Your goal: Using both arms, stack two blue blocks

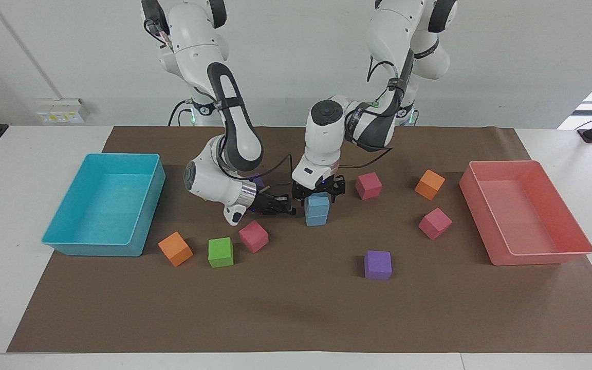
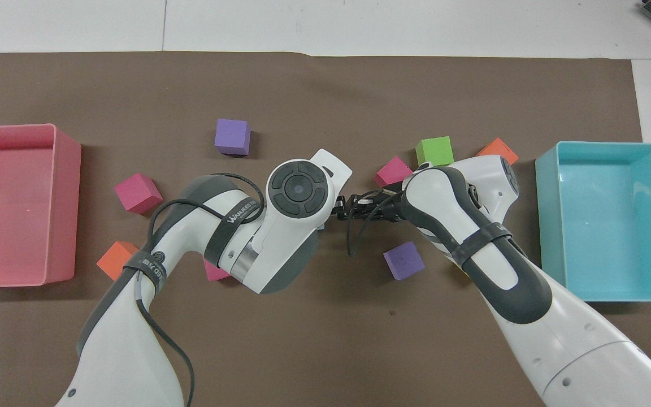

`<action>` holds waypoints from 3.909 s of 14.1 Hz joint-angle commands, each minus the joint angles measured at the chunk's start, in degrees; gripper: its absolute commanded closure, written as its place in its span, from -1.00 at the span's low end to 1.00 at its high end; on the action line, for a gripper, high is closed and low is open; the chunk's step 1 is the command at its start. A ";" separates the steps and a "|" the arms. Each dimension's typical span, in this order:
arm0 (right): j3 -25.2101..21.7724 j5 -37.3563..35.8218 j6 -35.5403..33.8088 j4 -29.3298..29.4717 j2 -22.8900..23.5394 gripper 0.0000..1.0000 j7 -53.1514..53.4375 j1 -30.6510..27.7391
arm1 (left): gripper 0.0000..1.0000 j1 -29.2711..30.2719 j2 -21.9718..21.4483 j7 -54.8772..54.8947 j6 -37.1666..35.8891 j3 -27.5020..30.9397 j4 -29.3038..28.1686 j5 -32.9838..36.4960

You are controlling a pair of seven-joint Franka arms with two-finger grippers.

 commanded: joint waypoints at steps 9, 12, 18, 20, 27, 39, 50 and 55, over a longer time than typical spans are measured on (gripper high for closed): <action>0.44 1.86 0.01 -1.03 -0.57 1.00 -3.10 -0.82 | -1.00 5.13 -11.15 9.45 -11.42 0.50 -1.07 0.41; 0.26 1.07 -0.87 -1.03 -0.57 1.00 -3.28 -1.08 | -1.00 10.30 -14.57 17.18 -13.98 0.50 -1.07 0.41; -0.09 -4.11 -0.79 -0.94 -2.67 1.00 -1.53 -1.78 | -1.00 21.38 -20.82 33.80 -21.54 0.59 -0.28 0.41; -0.09 -6.48 -0.79 -0.77 -3.64 1.00 0.49 -2.22 | -1.00 23.50 -21.27 37.23 -22.60 1.29 1.12 0.33; -0.09 -18.07 -0.87 -0.15 -8.12 -0.09 10.41 -3.19 | -1.00 32.64 -21.53 47.17 -34.90 1.56 11.40 -2.31; -0.62 -59.19 -13.87 8.28 -15.77 -1.00 25.64 -6.62 | -1.00 34.58 -23.03 46.91 -46.95 0.41 15.19 -2.66; -1.67 -63.53 -23.18 12.31 -24.57 -1.00 25.29 -13.03 | -1.00 34.32 -23.55 47.27 -45.81 0.41 14.04 -2.49; -1.41 -64.32 -29.08 15.41 -26.32 -1.00 22.83 -18.21 | -1.00 34.32 -23.64 47.62 -45.54 0.33 13.96 -2.49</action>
